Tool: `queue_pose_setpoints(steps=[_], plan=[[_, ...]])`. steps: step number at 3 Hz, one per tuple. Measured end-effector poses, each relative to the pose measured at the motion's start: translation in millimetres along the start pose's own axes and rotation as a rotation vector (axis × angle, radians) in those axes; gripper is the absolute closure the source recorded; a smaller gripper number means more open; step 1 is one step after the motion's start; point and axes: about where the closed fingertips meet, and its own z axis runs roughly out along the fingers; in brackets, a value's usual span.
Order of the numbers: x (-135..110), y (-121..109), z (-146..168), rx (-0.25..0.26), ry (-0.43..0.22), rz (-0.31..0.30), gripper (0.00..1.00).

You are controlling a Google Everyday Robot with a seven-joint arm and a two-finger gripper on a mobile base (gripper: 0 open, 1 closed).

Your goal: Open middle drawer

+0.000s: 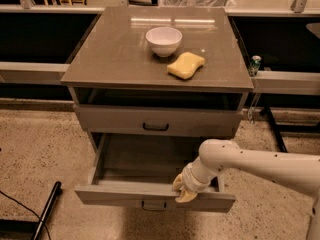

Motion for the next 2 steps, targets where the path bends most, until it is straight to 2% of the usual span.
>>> queue_pose_setpoints(steps=[1,2], plan=[[-20,6,-35,0.062,0.007,-0.054,0.09],[-33,7,-65,0.106,-0.002,-0.087,0.00]])
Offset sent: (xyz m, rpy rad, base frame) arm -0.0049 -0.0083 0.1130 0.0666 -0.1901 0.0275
